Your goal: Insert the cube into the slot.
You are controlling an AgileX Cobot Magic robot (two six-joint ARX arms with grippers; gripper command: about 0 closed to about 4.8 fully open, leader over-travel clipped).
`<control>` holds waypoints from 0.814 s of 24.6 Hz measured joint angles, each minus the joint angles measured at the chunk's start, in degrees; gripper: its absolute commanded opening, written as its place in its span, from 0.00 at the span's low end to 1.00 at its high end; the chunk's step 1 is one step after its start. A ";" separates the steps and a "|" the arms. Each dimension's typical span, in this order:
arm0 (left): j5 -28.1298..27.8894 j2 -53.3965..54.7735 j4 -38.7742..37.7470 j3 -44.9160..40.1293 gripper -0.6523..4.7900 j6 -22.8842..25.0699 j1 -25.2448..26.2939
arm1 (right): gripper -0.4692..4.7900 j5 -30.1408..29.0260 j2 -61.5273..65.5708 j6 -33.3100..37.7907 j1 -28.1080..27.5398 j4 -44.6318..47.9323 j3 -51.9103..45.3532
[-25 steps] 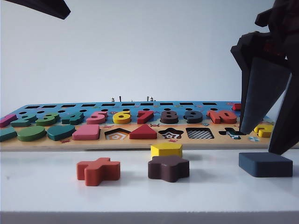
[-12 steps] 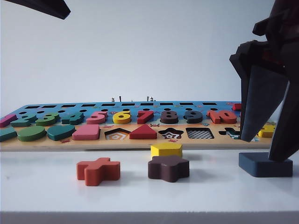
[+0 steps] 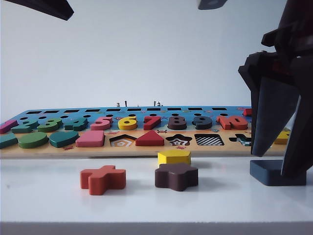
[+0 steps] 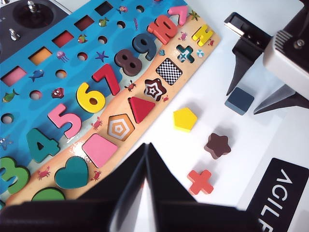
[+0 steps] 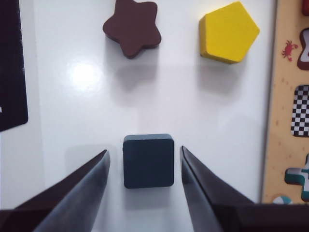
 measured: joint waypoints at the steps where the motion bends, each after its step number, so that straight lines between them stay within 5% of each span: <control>1: 0.00 0.00 -0.02 0.00 0.16 0.00 0.00 | 0.60 0.02 0.00 0.00 -0.02 -0.02 0.00; 10: 0.00 0.00 0.00 0.00 0.16 0.00 0.00 | 0.60 0.02 0.02 0.00 -0.72 0.31 -1.29; 20: 0.00 0.02 0.00 0.00 0.16 0.00 0.00 | 0.44 0.09 0.00 0.00 -0.72 0.37 -1.29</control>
